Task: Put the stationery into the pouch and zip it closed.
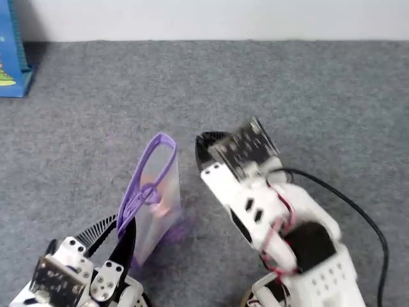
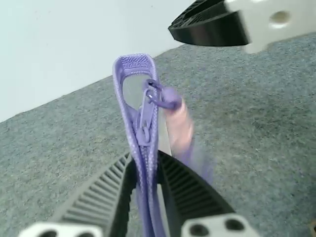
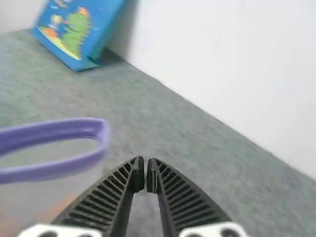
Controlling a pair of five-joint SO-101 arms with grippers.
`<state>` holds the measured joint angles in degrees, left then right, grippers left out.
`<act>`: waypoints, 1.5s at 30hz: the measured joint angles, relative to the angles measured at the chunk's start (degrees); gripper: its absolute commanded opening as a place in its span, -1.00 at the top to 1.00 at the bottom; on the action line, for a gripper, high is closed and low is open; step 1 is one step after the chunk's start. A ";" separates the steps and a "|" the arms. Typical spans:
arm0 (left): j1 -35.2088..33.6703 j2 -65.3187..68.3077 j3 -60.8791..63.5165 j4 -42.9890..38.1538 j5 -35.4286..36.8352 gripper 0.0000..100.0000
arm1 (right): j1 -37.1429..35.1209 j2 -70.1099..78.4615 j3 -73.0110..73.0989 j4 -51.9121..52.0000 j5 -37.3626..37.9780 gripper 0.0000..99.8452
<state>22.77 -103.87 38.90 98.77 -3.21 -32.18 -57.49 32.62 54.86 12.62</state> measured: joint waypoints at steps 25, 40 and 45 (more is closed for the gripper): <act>0.00 0.00 0.00 0.00 0.00 0.98 | -27.34 -9.58 0.09 18.99 -14.51 0.64; 0.00 0.00 0.00 0.00 0.00 0.98 | -32.00 -1.67 0.09 12.48 -14.68 0.66; -0.26 0.00 0.00 0.00 0.00 0.98 | -28.57 0.70 0.09 10.99 -14.77 0.97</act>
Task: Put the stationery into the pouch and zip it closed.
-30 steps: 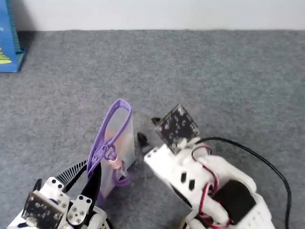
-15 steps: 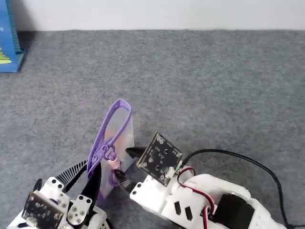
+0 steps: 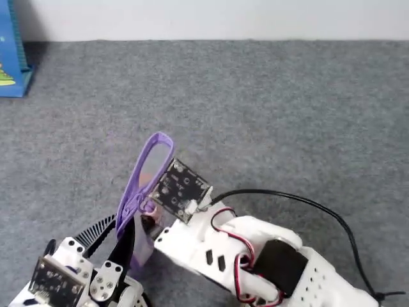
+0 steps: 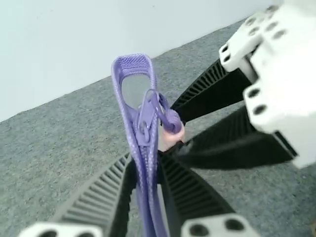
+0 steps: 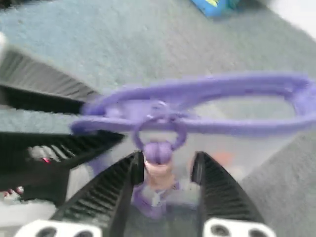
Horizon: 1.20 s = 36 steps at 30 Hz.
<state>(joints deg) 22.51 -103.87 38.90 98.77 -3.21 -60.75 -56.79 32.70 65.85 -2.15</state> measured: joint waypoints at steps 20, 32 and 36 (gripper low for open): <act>0.44 0.18 0.00 -0.18 -0.35 0.98 | 24.26 0.09 -0.18 -5.71 13.45 0.99; 0.44 0.53 0.09 -0.70 -0.35 0.98 | 37.80 11.43 -0.18 -21.01 20.57 0.99; 0.44 0.62 0.18 -0.79 -0.44 0.98 | 39.91 13.89 -0.26 -23.74 22.33 0.99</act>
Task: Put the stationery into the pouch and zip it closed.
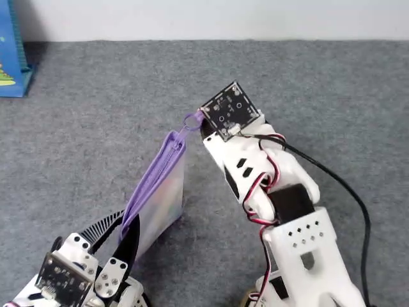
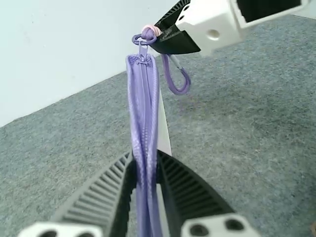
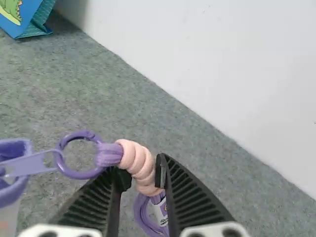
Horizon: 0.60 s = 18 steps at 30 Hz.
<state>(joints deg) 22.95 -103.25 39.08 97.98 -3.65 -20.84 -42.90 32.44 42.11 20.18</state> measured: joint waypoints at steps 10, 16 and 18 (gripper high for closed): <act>0.00 0.00 0.00 0.00 0.00 0.95 | 0.00 0.35 0.00 0.44 0.09 0.99; -0.44 -0.70 -0.09 -0.26 0.00 0.73 | 1.41 0.44 0.09 5.19 -0.53 0.99; -2.55 -0.62 -0.18 -0.35 0.00 0.68 | 3.60 1.58 0.53 7.12 -1.58 0.99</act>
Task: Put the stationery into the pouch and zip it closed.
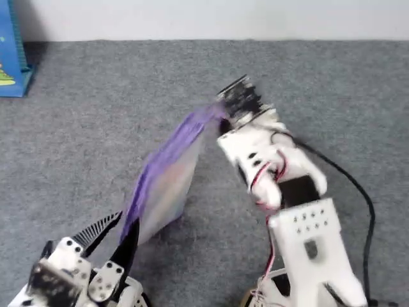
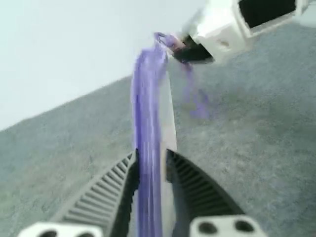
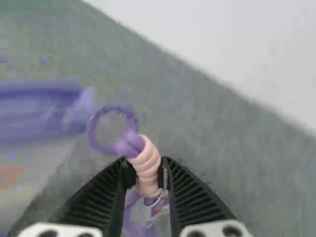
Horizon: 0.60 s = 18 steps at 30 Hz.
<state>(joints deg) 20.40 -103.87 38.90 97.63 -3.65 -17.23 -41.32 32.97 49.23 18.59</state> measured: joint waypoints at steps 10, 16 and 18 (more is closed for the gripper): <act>-21.01 0.00 11.16 -14.51 0.00 0.54 | -1.67 -2.90 -0.26 7.91 -0.79 0.98; -22.77 0.09 13.89 -16.97 1.93 0.53 | -1.67 -2.90 -0.18 10.99 -0.79 0.98; -22.68 0.09 13.89 -17.14 2.37 0.53 | -1.76 -2.90 -0.18 12.31 -0.79 0.98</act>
<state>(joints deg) -2.29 -103.78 52.79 80.48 -1.27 -18.99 -44.22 32.79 61.54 17.80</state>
